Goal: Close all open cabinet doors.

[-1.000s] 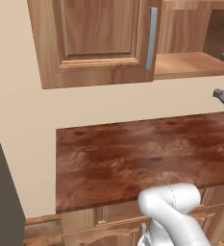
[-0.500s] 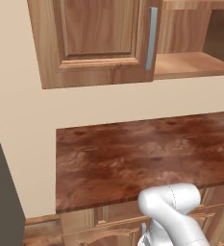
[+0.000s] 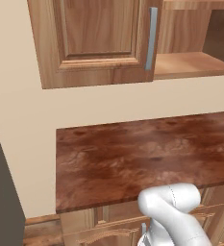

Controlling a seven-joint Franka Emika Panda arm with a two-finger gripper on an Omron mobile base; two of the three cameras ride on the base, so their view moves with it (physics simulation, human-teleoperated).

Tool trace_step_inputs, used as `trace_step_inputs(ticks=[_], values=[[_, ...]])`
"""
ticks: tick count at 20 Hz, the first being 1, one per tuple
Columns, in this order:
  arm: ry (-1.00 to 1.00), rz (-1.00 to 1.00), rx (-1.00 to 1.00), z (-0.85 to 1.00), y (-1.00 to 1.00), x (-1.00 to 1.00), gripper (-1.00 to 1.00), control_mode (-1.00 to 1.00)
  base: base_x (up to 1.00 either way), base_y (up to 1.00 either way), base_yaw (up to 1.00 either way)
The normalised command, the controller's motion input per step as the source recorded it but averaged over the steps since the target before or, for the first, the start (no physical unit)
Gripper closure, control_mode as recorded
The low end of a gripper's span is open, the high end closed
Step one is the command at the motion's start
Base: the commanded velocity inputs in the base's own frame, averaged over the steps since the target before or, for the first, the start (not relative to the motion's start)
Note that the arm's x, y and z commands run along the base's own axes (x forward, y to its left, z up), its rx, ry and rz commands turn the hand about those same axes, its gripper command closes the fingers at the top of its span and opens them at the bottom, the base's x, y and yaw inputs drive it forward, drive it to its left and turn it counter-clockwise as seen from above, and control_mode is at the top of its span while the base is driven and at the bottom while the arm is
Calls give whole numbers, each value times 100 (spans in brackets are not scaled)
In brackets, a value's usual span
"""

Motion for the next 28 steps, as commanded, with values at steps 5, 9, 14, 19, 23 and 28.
trace_step_inputs(ticks=[5,9,14,19,23,28], values=[[1,-14,2,-19,-86,-4,-100,-100,0,0,0],[8,-19,3,-34,-79,0,-100,-100,0,0,0],[16,-18,8,-42,-70,5,-100,-100,0,0,0],[20,-9,13,-25,-60,46,-100,-100,0,0,0],[11,-1,15,-1,-34,92,-100,-100,0,0,0],[11,0,17,-6,-36,97,-100,-100,0,0,0]])
